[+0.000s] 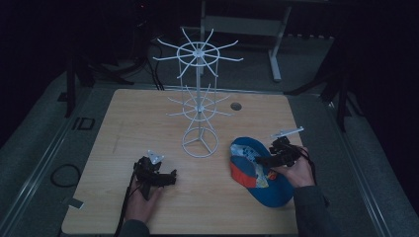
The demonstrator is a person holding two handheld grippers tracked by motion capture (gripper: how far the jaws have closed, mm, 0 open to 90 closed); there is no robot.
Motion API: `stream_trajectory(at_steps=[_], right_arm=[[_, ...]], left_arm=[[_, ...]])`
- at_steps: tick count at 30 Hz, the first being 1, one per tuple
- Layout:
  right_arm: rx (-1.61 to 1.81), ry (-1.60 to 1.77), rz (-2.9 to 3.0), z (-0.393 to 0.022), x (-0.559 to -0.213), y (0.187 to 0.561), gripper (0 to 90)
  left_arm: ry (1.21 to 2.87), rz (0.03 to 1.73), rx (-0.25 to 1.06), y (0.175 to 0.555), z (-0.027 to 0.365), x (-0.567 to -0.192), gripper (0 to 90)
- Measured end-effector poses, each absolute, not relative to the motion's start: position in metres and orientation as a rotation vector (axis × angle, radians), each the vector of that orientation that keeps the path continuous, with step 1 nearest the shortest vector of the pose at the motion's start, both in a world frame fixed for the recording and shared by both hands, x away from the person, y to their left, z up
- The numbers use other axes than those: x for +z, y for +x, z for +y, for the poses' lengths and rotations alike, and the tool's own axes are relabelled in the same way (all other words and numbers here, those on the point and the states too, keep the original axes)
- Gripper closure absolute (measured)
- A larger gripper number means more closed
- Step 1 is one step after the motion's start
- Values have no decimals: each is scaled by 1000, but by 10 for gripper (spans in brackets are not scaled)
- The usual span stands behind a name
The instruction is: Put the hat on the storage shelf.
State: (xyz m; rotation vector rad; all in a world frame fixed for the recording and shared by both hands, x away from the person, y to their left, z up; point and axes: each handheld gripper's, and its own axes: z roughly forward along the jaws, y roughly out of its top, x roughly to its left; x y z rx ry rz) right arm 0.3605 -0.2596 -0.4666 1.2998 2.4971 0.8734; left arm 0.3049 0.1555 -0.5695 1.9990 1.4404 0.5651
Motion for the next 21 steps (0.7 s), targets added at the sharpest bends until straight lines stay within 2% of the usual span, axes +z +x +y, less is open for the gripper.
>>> stream_trajectory(at_steps=[21], right_arm=[[794,1309,2562,-256,-479,388,231]], left_arm=[[1998,1441,565,305,155,-570,14]])
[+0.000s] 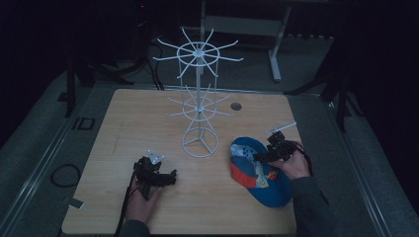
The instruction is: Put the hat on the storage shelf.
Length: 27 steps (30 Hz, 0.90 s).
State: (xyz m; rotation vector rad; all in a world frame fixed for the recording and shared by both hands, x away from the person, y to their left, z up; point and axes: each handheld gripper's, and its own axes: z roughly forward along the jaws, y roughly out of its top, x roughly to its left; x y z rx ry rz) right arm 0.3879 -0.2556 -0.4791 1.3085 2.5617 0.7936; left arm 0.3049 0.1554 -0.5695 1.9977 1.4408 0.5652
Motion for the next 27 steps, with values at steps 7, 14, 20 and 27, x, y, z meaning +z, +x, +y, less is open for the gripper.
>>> stream_trajectory(at_steps=[7,14,20,27], right_arm=[[758,1305,2590,-252,-486,396,252],[741,1324,2615,-250,-491,402,299],[720,1327,2648,-247,-496,408,340],[705,1334,2697,-242,-502,414,394]], left_arm=[[1997,1441,565,305,155,-570,14],[1998,1441,565,305,155,-570,14],[1997,1441,565,305,155,-570,14],[1998,1441,565,305,155,-570,14]])
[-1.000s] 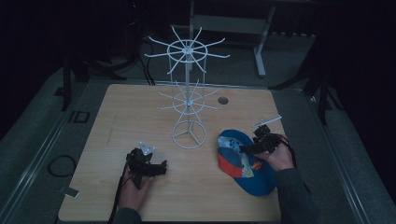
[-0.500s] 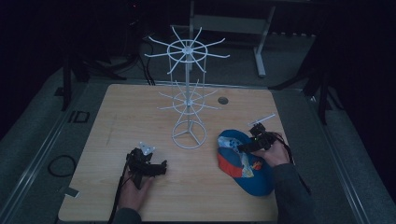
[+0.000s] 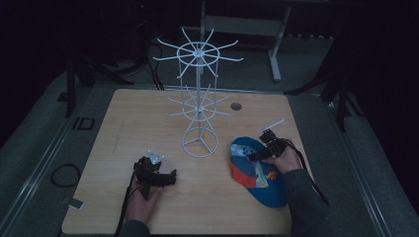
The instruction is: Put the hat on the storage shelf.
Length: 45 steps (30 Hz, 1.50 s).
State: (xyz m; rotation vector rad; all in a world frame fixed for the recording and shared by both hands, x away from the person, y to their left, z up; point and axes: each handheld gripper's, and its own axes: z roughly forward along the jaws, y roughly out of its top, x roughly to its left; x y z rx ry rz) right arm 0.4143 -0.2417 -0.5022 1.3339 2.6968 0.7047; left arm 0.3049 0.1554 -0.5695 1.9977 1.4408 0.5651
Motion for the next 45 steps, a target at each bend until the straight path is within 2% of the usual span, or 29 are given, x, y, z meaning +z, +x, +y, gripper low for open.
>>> stream_trajectory(at_steps=[12,21,22,23,25,45], right_arm=[[614,1369,2739,-238,-512,423,538],[602,1353,2755,-237,-513,421,762],[602,1353,2755,-237,-513,421,762],[624,1335,2747,-238,-511,419,840],[646,1322,2736,-239,-507,417,862],[840,1259,2673,-250,-478,393,876]], left_arm=[[1998,1441,565,305,155,-570,14],[1998,1441,565,305,155,-570,14],[1998,1441,565,305,155,-570,14],[1996,1442,565,305,155,-570,14],[1996,1442,565,305,155,-570,14],[1997,1441,565,305,155,-570,14]])
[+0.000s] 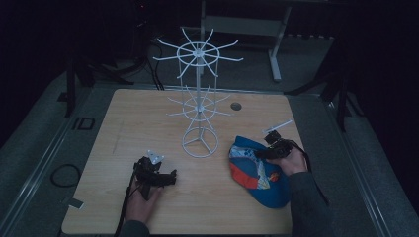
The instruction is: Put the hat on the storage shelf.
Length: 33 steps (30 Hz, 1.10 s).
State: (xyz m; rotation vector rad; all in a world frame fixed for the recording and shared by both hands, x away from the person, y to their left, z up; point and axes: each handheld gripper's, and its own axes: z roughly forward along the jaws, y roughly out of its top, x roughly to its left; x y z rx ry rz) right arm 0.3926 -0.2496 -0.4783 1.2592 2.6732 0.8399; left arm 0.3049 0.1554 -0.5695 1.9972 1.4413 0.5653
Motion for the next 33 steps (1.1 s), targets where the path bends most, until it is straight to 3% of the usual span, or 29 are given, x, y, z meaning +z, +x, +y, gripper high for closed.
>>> stream_trajectory(at_steps=[33], right_arm=[[1234,1116,2538,-256,-422,352,875]], left_arm=[[1994,1442,564,305,155,-570,14]])
